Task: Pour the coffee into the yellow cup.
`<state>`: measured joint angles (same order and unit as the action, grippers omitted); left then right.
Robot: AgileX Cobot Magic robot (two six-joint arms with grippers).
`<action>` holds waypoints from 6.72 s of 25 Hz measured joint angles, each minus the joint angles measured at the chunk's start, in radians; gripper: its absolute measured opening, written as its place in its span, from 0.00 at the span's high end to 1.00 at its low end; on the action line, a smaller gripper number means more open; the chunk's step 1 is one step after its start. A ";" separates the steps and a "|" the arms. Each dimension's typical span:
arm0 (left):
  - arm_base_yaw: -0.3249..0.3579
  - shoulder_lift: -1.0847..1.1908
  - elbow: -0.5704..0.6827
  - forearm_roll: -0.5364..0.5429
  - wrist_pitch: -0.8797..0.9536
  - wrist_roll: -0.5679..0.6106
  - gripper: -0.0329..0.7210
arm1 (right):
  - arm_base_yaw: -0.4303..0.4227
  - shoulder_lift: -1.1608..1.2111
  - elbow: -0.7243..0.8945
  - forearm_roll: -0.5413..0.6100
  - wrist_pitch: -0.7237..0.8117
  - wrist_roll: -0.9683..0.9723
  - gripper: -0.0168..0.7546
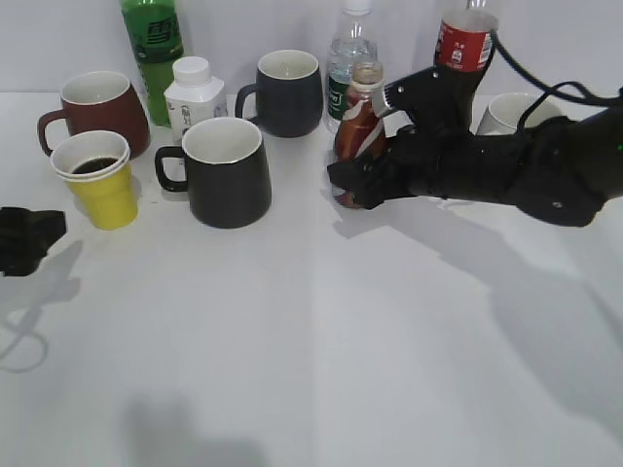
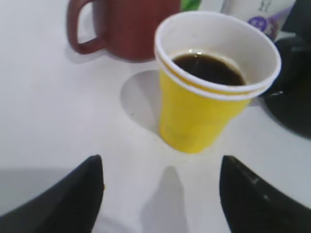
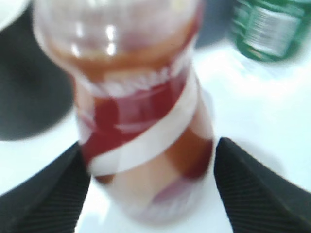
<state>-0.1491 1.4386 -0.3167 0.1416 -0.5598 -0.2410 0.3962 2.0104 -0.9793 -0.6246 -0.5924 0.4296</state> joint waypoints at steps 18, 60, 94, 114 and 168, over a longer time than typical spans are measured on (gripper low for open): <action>0.000 -0.464 -0.218 -0.095 1.085 -0.042 0.21 | 0.001 -0.203 0.000 -0.851 0.197 0.955 0.22; -0.001 -1.277 -0.350 -0.130 1.785 0.139 0.21 | -0.001 -0.991 0.374 -1.144 0.841 1.027 0.22; -0.001 -1.277 -0.209 -0.257 1.634 0.382 0.21 | 0.000 -1.983 0.482 0.559 1.638 -0.457 0.34; 0.117 -1.410 -0.209 -0.253 1.634 0.382 0.21 | -0.189 -1.983 0.482 0.560 1.634 -0.457 0.34; 0.169 -1.447 -0.207 -0.249 1.634 0.382 0.21 | -0.309 -2.016 0.482 0.560 1.633 -0.457 0.34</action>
<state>0.0195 -0.0081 -0.5235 -0.1071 1.0738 0.1406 0.0867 -0.0053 -0.4971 -0.0650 1.0408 -0.0271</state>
